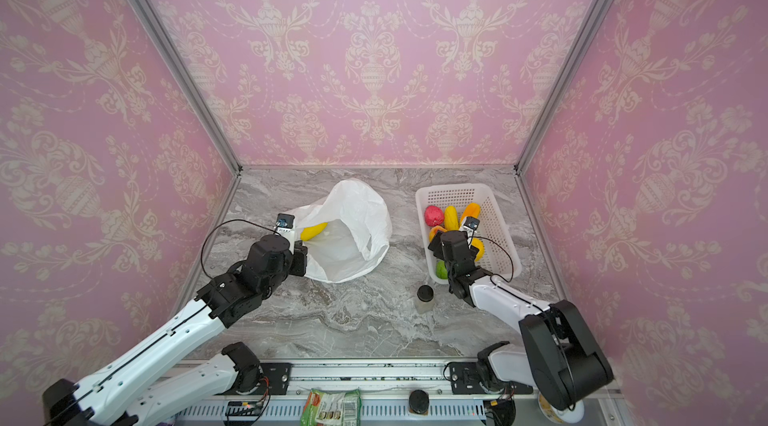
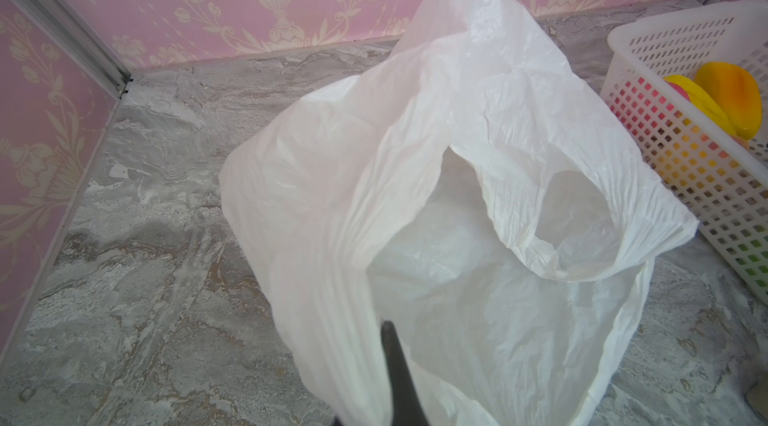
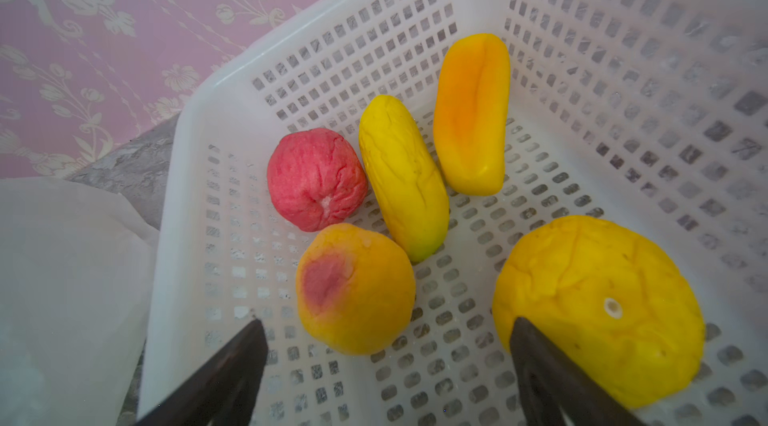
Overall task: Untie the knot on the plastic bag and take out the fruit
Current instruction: 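Open the right gripper over the basket to drop the peach, then move the open right gripper back into the bag mouth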
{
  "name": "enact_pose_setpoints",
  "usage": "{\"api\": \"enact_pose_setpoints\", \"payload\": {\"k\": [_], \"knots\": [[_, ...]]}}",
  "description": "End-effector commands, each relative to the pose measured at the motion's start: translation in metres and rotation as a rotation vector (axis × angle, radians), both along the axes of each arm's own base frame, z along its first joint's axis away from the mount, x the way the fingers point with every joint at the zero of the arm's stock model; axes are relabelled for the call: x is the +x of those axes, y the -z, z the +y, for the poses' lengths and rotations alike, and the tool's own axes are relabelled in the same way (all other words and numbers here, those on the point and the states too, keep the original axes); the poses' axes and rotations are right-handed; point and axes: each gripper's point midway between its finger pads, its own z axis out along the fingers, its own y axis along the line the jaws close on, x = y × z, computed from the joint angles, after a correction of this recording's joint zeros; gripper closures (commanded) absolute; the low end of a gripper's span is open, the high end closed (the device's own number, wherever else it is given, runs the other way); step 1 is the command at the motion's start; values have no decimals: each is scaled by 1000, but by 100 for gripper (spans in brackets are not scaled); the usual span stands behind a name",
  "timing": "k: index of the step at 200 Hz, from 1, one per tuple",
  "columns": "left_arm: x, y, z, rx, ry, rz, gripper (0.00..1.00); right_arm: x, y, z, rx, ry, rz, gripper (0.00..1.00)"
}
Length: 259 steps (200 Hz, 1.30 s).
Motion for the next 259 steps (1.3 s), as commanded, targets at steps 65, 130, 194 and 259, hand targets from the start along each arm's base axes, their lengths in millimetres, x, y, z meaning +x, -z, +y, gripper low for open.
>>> {"api": "enact_pose_setpoints", "payload": {"k": [65,130,194,259], "knots": [[-1,-1,5,-4,-9,-8,100,-41,-97,33,-138,-159,-247,10],[-5,12,6,7,-5,16,100,-67,-144,115,-228,-455,-401,12],[-6,10,8,2,-9,7,100,-66,-143,142,-251,-530,-396,11],[-5,11,6,8,-3,13,100,-73,-146,166,-248,-656,-419,13]]}}
